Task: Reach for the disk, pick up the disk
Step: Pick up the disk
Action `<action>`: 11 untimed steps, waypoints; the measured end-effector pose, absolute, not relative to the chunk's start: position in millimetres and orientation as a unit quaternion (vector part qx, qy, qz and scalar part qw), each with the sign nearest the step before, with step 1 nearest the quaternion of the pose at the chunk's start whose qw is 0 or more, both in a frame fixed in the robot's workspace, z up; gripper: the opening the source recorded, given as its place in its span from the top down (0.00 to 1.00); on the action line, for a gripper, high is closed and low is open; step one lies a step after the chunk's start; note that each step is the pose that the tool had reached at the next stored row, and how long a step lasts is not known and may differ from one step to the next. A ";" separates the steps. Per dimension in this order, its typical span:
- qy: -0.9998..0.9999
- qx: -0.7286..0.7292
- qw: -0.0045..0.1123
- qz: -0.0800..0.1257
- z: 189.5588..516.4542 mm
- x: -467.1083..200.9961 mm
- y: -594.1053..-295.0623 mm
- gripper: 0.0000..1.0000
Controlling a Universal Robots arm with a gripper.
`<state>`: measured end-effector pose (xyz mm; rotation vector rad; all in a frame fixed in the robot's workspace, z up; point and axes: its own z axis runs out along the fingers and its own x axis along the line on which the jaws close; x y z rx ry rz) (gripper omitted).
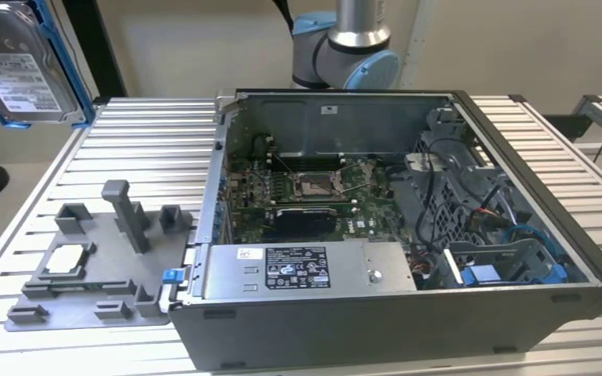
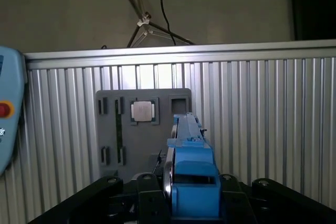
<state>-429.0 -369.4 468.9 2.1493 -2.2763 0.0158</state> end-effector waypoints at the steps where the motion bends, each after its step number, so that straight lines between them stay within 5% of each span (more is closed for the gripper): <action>1: -0.727 0.687 0.005 0.005 469.3 -429.0 -369.4 1.00; 11: -0.727 0.687 0.005 0.005 479.9 -429.0 -369.4 1.00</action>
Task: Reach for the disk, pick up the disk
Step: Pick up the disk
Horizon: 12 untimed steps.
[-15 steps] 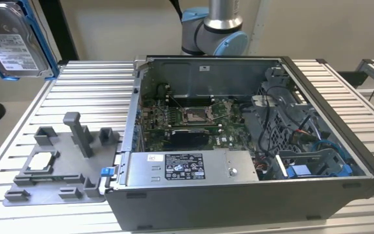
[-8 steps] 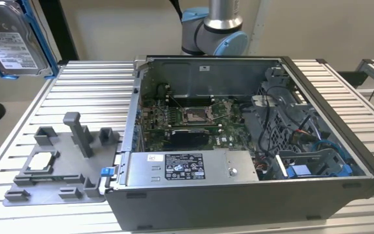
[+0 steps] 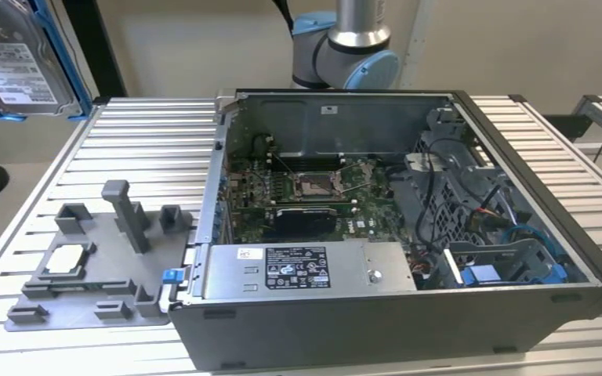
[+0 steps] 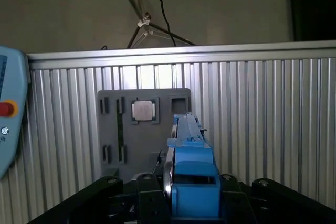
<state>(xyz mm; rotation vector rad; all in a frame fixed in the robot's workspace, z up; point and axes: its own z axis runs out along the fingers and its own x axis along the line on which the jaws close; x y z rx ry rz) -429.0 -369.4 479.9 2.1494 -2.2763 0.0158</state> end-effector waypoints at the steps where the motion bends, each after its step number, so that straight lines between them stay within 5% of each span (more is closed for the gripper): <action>1: -0.727 0.687 0.005 0.005 481.3 -429.0 -369.4 1.00; 12: -0.727 0.687 0.005 0.004 485.4 -429.0 -369.4 1.00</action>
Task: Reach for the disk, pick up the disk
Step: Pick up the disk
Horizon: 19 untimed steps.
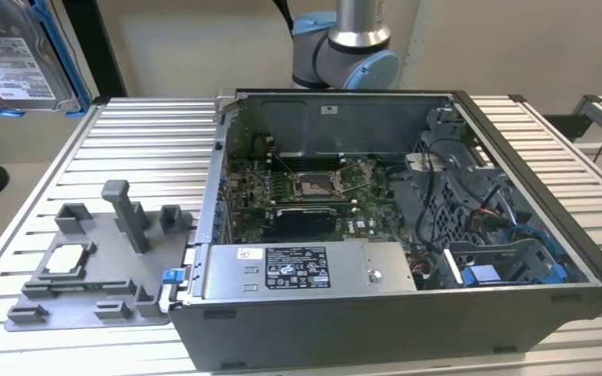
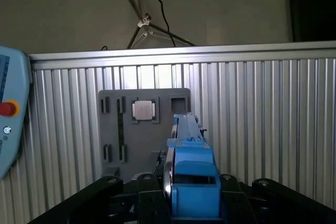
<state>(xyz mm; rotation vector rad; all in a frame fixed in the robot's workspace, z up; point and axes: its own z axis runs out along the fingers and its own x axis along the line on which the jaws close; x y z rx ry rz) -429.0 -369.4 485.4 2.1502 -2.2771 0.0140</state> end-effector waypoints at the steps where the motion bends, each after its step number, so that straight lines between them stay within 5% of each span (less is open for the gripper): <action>1: -0.727 0.687 0.005 0.004 485.5 -429.0 -369.4 1.00; 19: -0.727 0.687 0.005 0.004 486.7 -405.3 -369.4 1.00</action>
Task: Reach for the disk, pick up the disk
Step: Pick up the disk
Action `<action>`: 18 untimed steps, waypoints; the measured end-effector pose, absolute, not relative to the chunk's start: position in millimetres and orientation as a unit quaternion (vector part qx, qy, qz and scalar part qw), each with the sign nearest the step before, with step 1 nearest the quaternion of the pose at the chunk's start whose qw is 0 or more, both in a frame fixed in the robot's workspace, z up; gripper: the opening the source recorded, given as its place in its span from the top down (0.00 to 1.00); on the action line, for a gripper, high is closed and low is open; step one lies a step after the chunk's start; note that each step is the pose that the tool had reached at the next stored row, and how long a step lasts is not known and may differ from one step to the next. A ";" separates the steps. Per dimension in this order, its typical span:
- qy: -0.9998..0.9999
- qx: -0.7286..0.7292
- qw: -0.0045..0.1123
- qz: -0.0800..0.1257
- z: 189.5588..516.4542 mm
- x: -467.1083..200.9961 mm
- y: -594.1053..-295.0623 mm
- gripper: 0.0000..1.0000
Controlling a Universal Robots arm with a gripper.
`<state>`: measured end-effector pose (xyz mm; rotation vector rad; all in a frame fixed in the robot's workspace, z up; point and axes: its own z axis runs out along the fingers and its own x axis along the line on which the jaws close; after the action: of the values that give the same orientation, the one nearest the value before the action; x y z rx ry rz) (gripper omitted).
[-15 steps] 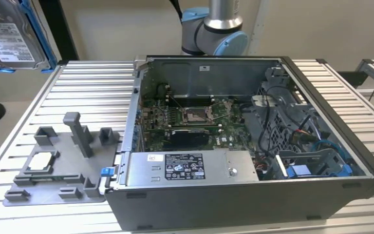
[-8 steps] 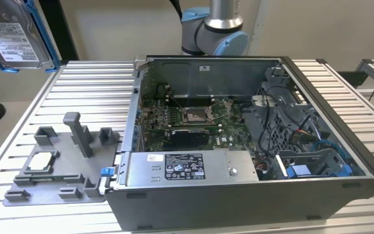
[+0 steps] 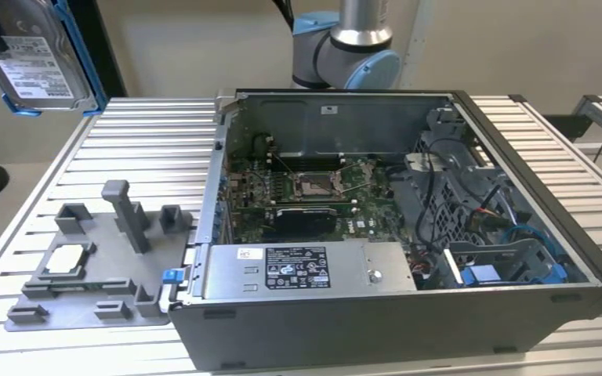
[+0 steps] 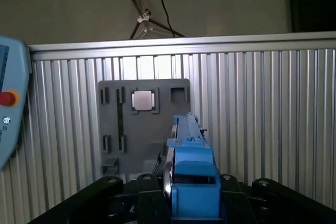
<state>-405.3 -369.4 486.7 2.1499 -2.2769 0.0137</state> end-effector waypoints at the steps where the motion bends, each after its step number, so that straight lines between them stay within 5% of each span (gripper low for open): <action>1: -0.727 0.687 0.005 0.004 486.7 -403.3 -369.4 1.00; 18: -0.727 0.687 0.005 0.004 487.8 -369.6 -369.4 1.00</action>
<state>-369.6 -369.4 487.8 2.1494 -2.2764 0.0128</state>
